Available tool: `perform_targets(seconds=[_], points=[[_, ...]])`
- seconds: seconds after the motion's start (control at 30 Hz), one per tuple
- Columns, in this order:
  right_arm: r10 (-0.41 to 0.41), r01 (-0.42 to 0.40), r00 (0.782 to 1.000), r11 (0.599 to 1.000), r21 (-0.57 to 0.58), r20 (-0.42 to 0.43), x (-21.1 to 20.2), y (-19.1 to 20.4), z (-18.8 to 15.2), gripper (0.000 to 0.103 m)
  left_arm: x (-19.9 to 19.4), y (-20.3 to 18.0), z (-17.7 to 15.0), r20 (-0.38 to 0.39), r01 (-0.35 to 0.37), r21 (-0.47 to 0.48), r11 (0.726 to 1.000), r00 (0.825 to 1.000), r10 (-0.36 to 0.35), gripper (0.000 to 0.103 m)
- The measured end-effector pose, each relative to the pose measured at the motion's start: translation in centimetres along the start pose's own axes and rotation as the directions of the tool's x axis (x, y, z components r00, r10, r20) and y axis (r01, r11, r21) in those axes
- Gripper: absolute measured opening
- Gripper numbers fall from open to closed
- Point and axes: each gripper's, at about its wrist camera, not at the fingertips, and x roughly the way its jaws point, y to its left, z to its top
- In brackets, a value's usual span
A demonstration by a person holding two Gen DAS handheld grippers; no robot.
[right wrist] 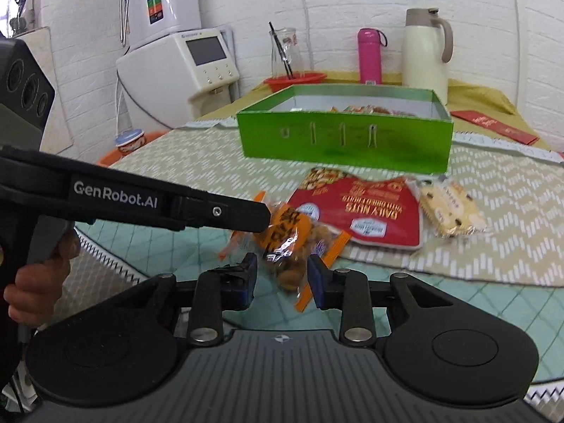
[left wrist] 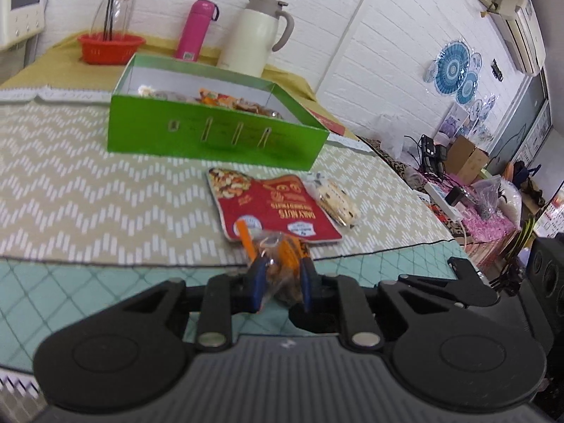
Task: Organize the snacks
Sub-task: 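Grasp the clear orange-tagged nut bag with the left gripper and lift it, then carry the nut bag into the green box and open the left gripper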
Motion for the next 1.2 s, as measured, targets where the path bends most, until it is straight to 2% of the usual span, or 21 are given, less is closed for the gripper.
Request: perform_targets(seconds=[0.03, 0.1, 0.13, 0.27, 0.37, 0.5, 0.67, 0.73, 0.77, 0.83, 0.9, 0.97, 1.0, 1.2], points=[[-0.012, 0.012, 1.000, 1.000, -0.013, -0.009, 0.0, 0.3, -0.3, 0.061, -0.3, 0.2, -0.3, 0.001, 0.012, -0.016, 1.000, 1.000, -0.012, 0.022], [-0.026, 0.025, 0.999, 1.000, -0.017, -0.027, 0.0, 0.5, -0.6, 0.062, -1.0, 0.7, -0.8, 0.009, 0.018, -0.055, 0.998, 1.000, -0.017, 0.053], [-0.022, 0.022, 0.999, 1.000, -0.012, -0.023, -0.1, 0.5, -0.7, 0.065, -1.2, 0.7, -1.0, 0.019, 0.013, -0.071, 0.997, 1.000, -0.012, 0.057], [-0.029, 0.029, 1.000, 1.000, 0.006, -0.007, -0.4, 0.4, -0.6, 0.079, -1.2, 1.4, -0.5, 0.028, 0.037, -0.131, 0.991, 0.999, -0.034, 0.060], [-0.041, 0.040, 0.999, 0.999, 0.028, 0.013, -0.7, 0.3, -0.7, 0.082, -0.4, 1.6, 0.0, 0.018, 0.080, -0.144, 0.986, 0.997, -0.078, 0.060], [-0.038, 0.035, 0.999, 0.996, 0.086, 0.032, -0.6, -0.2, -0.5, 0.085, 0.8, 2.0, 0.4, -0.019, 0.069, -0.147, 0.987, 0.997, -0.073, 0.060], [-0.035, 0.033, 0.999, 0.993, 0.114, 0.015, 0.5, -0.4, -0.6, 0.090, 1.2, 2.4, 0.7, -0.028, 0.078, -0.121, 0.990, 0.996, -0.081, 0.058], [-0.044, 0.041, 0.999, 0.993, 0.108, 0.023, 0.7, -0.1, -0.5, 0.102, 1.4, 2.5, 0.8, -0.036, 0.083, -0.110, 0.990, 0.996, -0.087, 0.054], [-0.048, 0.044, 0.998, 0.994, 0.100, 0.034, 0.7, 0.0, -0.4, 0.103, 1.5, 2.6, 0.9, -0.037, 0.082, -0.108, 0.991, 0.996, -0.086, 0.054], [-0.049, 0.046, 0.998, 0.995, 0.090, 0.037, 1.0, 0.2, -0.3, 0.103, 1.7, 2.9, 1.0, -0.042, 0.082, -0.112, 0.990, 0.995, -0.087, 0.052], [-0.043, 0.041, 0.999, 0.994, 0.103, 0.022, 1.5, 0.0, -0.3, 0.103, 2.2, 3.2, 0.9, -0.056, 0.084, -0.116, 0.990, 0.994, -0.092, 0.034], [-0.058, 0.055, 0.998, 0.993, 0.100, 0.035, 1.5, 0.0, -0.4, 0.077, 2.2, 3.5, 0.8, -0.055, 0.100, -0.132, 0.986, 0.993, -0.108, 0.033], [-0.062, 0.058, 0.998, 0.993, 0.099, 0.033, 1.5, 0.0, -0.3, 0.070, 2.2, 3.5, 0.7, -0.053, 0.102, -0.130, 0.986, 0.993, -0.110, 0.032], [-0.053, 0.048, 0.998, 0.993, 0.105, 0.041, 0.9, 0.2, -0.1, 0.062, 1.3, 2.6, 0.8, -0.037, 0.091, -0.096, 0.991, 0.995, -0.095, 0.030]])
